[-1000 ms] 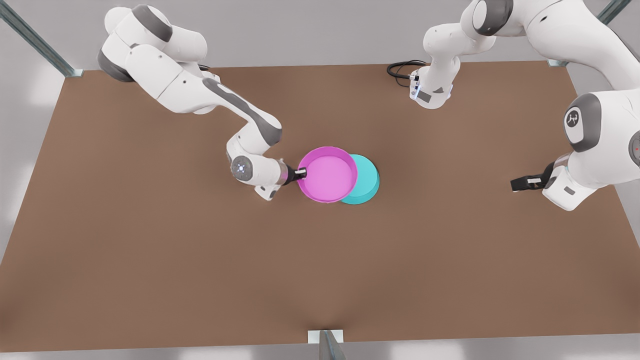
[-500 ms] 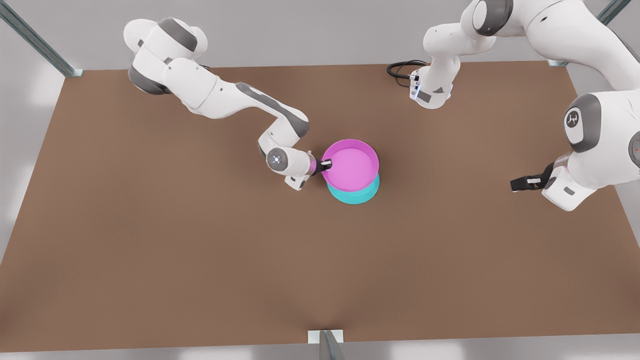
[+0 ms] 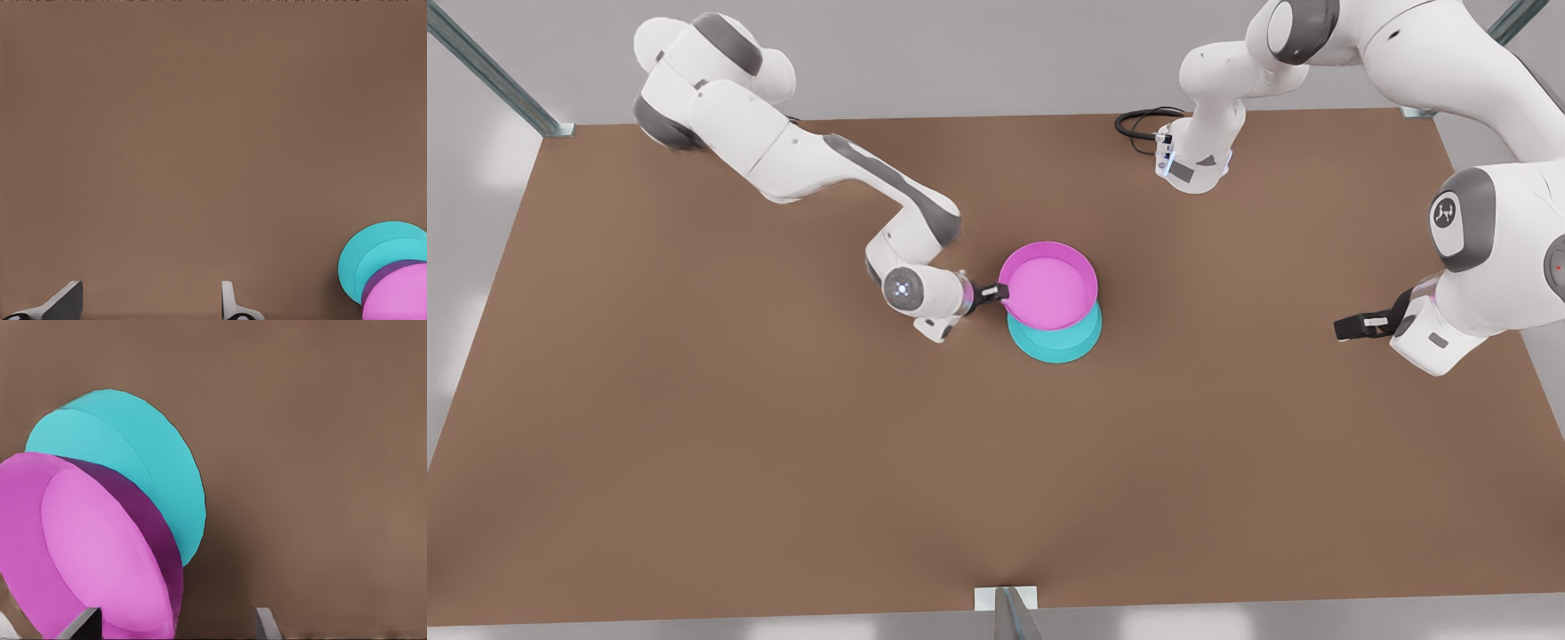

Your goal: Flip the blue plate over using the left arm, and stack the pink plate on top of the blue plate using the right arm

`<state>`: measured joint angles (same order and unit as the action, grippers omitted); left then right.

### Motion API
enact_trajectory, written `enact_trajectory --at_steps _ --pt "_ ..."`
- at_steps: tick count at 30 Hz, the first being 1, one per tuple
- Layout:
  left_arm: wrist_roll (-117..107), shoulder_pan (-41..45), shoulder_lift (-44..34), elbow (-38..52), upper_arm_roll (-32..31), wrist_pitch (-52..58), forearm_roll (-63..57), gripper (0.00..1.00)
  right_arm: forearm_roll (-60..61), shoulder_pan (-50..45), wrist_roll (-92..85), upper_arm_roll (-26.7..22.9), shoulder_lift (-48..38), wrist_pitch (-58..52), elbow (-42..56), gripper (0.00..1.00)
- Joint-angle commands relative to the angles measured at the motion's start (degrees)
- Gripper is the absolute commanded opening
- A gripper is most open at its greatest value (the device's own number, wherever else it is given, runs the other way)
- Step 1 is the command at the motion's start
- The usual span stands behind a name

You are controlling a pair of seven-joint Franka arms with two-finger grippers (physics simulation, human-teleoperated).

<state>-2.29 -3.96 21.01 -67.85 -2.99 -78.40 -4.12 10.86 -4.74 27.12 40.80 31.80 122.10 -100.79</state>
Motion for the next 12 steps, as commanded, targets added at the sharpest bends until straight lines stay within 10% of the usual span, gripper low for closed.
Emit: enact_trajectory --at_steps 1,4,9,12 --pt "0.0 0.0 0.0 0.0 0.0 0.0 0.0 1.0 -0.3 1.1 -0.1 0.0 -1.6 -6.8 3.7 1.0" --pt "0.0 0.1 0.0 0.0 0.0 0.1 0.0 1.0 -14.7 6.7 -0.8 -2.1 -10.0 -32.2 21.7 1.0" --pt "0.0 0.0 0.0 0.0 -0.1 0.2 0.0 1.0 -13.5 8.2 -20.5 -30.6 -15.1 -36.1 22.0 1.0" --pt "0.0 0.0 0.0 0.0 -0.1 0.2 0.0 1.0 -13.3 8.3 -20.4 -31.6 -15.7 -36.1 21.4 1.0"
